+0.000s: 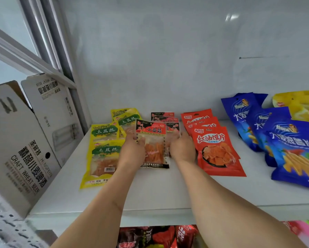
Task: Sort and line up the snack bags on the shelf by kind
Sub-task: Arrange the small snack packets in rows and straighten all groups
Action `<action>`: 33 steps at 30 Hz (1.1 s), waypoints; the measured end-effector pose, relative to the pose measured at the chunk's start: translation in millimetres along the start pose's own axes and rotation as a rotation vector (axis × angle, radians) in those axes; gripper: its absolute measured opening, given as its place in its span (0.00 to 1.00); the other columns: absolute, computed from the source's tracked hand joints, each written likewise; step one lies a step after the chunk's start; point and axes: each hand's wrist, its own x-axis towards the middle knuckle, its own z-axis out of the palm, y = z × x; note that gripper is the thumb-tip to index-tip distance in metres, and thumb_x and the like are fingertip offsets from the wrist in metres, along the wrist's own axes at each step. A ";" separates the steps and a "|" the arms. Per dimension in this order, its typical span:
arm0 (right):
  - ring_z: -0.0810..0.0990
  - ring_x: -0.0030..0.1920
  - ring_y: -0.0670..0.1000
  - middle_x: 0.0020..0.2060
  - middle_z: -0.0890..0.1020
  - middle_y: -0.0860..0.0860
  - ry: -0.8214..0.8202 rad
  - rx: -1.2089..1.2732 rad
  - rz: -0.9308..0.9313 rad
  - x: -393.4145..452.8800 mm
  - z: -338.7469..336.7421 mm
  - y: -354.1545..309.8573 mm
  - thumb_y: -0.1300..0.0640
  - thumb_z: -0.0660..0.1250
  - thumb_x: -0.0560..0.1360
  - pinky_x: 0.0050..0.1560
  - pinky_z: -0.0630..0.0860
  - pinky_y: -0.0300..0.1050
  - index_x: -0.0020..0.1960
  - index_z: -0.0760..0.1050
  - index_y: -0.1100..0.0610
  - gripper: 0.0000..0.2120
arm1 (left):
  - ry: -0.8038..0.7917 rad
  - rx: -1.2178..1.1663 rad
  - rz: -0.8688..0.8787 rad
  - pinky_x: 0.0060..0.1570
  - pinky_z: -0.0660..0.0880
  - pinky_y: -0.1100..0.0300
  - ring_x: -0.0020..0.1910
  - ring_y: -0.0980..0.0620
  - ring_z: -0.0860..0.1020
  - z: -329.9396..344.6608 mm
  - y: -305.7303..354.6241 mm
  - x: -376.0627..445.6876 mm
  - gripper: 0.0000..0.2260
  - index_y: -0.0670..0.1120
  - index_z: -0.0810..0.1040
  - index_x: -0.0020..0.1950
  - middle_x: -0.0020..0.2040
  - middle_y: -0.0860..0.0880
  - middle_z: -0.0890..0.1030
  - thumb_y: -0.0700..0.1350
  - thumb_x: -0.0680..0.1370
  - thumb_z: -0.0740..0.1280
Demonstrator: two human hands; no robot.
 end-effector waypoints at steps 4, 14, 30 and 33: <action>0.80 0.53 0.59 0.54 0.81 0.55 -0.075 -0.003 0.002 -5.9 -7.8 -2.8 0.39 0.46 0.83 0.44 0.70 0.47 0.61 0.75 0.58 0.28 | -0.005 0.081 0.028 0.51 0.76 0.53 0.56 0.39 0.80 19.5 2.5 -5.8 0.16 0.45 0.70 0.68 0.58 0.42 0.82 0.50 0.83 0.60; 0.80 0.57 0.58 0.59 0.80 0.53 -0.082 -0.010 -0.033 -8.0 -4.9 3.4 0.51 0.61 0.76 0.56 0.78 0.54 0.70 0.66 0.51 0.23 | 0.053 0.306 0.046 0.52 0.74 0.51 0.59 0.40 0.78 48.1 13.1 -14.1 0.15 0.44 0.74 0.63 0.63 0.44 0.77 0.52 0.82 0.58; 0.73 0.65 0.59 0.67 0.73 0.57 0.055 -0.258 -0.177 -17.0 -11.8 -1.7 0.51 0.59 0.82 0.58 0.72 0.51 0.75 0.63 0.58 0.24 | 0.034 0.396 0.046 0.58 0.73 0.51 0.64 0.40 0.76 36.2 20.8 -14.9 0.21 0.41 0.73 0.69 0.71 0.41 0.71 0.54 0.84 0.57; 0.74 0.62 0.60 0.65 0.75 0.58 0.060 -0.303 -0.223 -19.7 -8.9 -3.7 0.51 0.59 0.81 0.56 0.71 0.54 0.71 0.69 0.60 0.21 | 0.065 0.353 0.065 0.59 0.73 0.51 0.66 0.40 0.75 23.8 20.5 -16.6 0.21 0.42 0.70 0.73 0.73 0.42 0.70 0.51 0.83 0.58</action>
